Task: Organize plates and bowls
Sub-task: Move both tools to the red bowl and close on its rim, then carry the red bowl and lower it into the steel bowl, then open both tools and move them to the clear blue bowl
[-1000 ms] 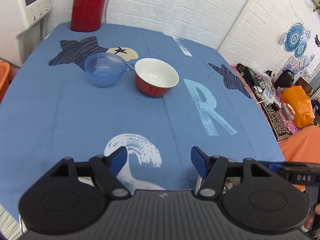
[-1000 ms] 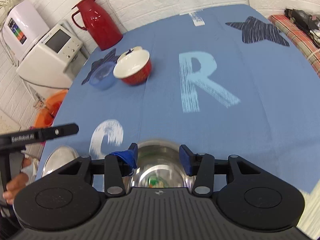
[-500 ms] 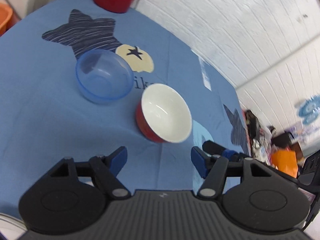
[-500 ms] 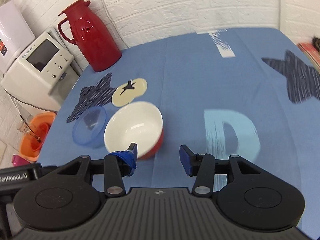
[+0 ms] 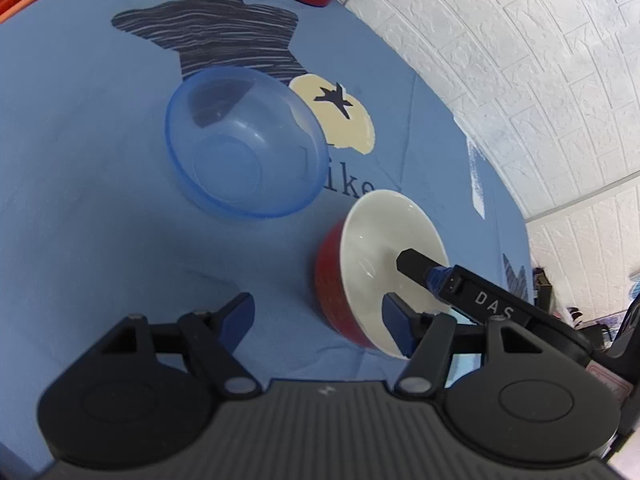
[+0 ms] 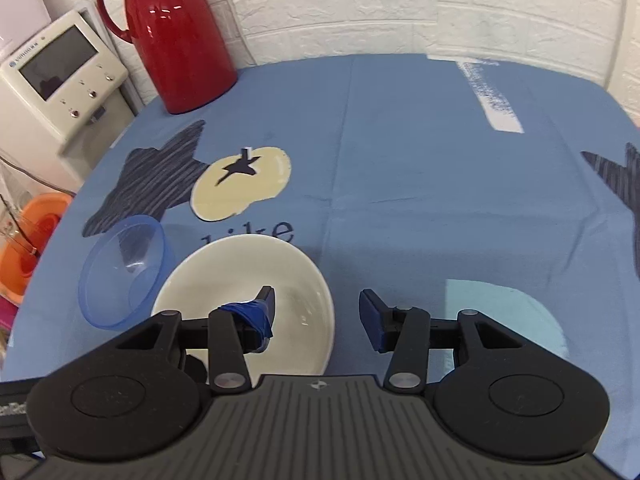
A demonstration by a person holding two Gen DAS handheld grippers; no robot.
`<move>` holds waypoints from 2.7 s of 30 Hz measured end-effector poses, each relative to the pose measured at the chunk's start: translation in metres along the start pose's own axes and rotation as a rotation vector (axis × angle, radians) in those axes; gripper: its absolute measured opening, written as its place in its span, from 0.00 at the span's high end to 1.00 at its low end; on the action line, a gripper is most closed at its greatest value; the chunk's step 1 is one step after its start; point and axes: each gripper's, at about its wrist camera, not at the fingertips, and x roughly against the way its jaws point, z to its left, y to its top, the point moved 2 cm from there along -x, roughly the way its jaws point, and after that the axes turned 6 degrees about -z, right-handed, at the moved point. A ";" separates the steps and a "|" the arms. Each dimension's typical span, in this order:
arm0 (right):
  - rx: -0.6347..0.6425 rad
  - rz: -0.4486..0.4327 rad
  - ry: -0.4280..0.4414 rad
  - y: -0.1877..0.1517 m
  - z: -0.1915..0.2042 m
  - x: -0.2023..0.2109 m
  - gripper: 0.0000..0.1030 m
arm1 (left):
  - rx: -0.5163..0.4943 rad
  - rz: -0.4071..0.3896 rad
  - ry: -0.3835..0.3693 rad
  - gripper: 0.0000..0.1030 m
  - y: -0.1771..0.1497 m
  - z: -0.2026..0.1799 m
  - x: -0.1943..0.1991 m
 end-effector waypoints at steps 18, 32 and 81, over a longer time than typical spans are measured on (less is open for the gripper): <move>0.072 0.005 0.029 -0.030 0.021 0.018 0.83 | -0.227 0.010 -0.019 0.94 -0.005 -0.015 0.009; 0.080 -0.014 -0.003 -0.096 0.025 0.147 0.76 | -0.386 0.087 -0.098 0.94 -0.083 -0.040 0.106; -0.009 0.038 -0.062 -0.196 0.016 0.238 0.74 | -0.538 0.025 -0.181 0.40 -0.135 0.006 0.215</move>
